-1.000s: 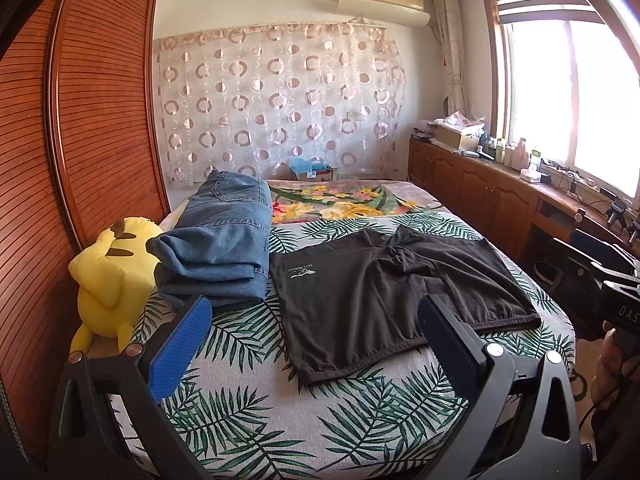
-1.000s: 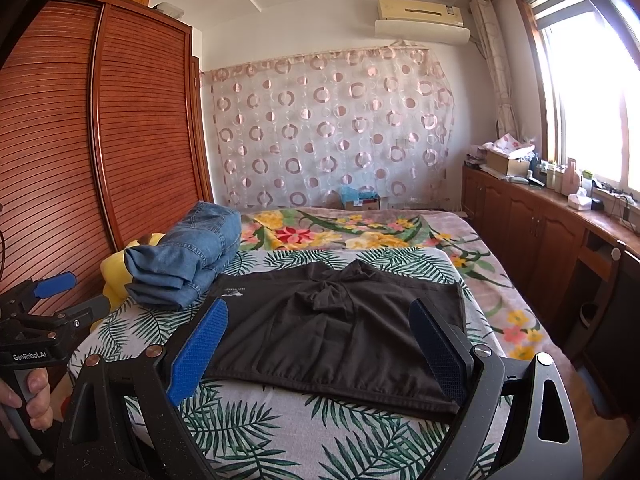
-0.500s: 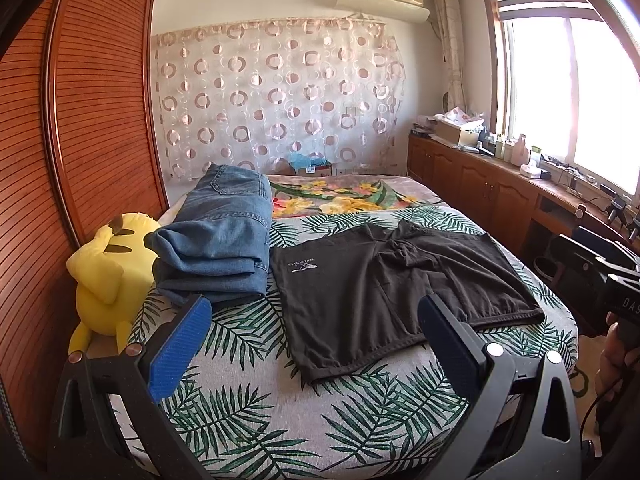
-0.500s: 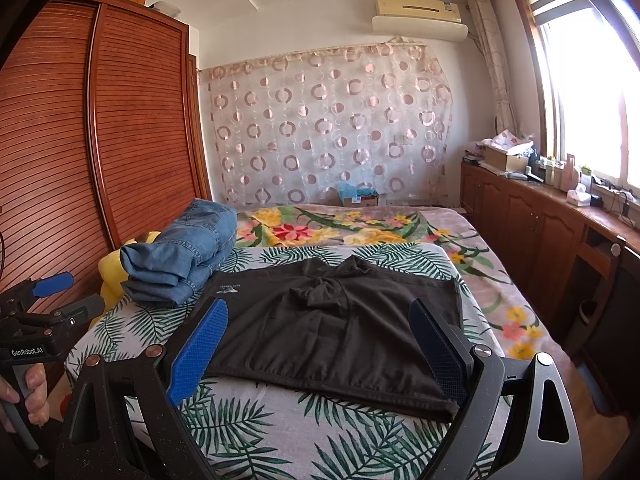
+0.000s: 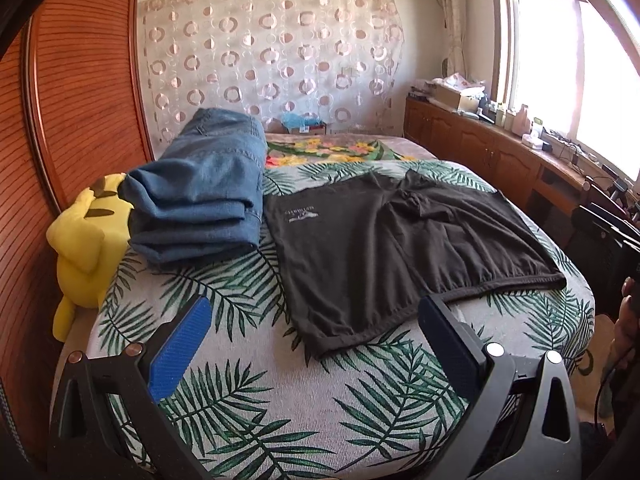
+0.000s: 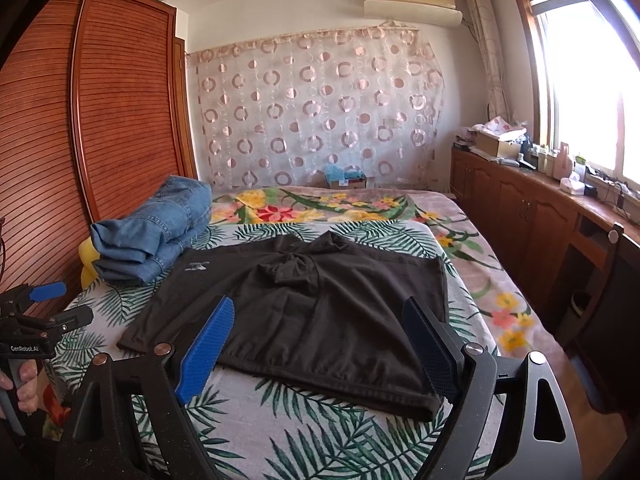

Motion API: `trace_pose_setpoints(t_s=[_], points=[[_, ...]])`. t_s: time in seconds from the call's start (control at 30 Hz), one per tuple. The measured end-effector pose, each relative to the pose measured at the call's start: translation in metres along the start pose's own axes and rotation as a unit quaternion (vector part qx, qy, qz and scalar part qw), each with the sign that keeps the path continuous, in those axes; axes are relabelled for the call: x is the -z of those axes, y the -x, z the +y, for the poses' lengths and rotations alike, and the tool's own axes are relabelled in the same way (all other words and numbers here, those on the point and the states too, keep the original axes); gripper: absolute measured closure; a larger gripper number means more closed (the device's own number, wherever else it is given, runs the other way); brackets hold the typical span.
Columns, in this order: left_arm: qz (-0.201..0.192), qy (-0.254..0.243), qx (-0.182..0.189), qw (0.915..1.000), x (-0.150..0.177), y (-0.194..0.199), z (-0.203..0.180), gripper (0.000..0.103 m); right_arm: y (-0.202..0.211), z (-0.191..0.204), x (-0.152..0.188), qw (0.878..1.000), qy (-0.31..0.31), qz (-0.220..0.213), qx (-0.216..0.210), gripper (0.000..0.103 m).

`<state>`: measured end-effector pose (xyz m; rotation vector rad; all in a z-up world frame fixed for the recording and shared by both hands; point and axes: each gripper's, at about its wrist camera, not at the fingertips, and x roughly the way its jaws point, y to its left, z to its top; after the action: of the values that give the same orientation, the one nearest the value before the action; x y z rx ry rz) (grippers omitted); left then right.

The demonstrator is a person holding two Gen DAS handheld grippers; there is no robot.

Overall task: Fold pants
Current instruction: 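Move both tools toward the hem of the black shorts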

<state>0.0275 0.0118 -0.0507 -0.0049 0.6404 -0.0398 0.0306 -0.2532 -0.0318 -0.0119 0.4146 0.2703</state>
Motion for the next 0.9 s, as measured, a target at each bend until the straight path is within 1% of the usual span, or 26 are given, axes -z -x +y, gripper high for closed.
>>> trace_pose_setpoints(t_s=[0.17,0.33,0.5,0.67,0.83,0.9], points=[[0.018,0.0,-0.002,0.9998,0.008,-0.013,0.006,0.0,-0.008,-0.007,0.004,1.0,-0.005,0.021,0.006,0.023],[0.036,0.0,0.002,0.9993,0.015,-0.025,0.011,0.0,-0.009,-0.016,0.003,0.999,-0.006,0.04,0.019,0.025],[0.051,0.0,0.001,0.9987,0.021,-0.035,0.016,0.0,-0.01,-0.02,0.001,0.998,-0.008,0.059,0.029,0.03],[0.072,-0.003,0.0,0.9974,0.024,-0.048,0.017,0.0,-0.02,-0.023,0.003,0.995,-0.013,0.096,0.038,0.038],[0.083,-0.004,0.009,0.9965,0.025,-0.055,0.018,0.0,-0.019,-0.027,0.003,0.991,-0.015,0.128,0.046,0.044],[0.087,-0.003,0.012,0.9961,0.026,-0.056,0.018,0.0,-0.017,-0.027,-0.001,0.989,-0.017,0.139,0.046,0.048]])
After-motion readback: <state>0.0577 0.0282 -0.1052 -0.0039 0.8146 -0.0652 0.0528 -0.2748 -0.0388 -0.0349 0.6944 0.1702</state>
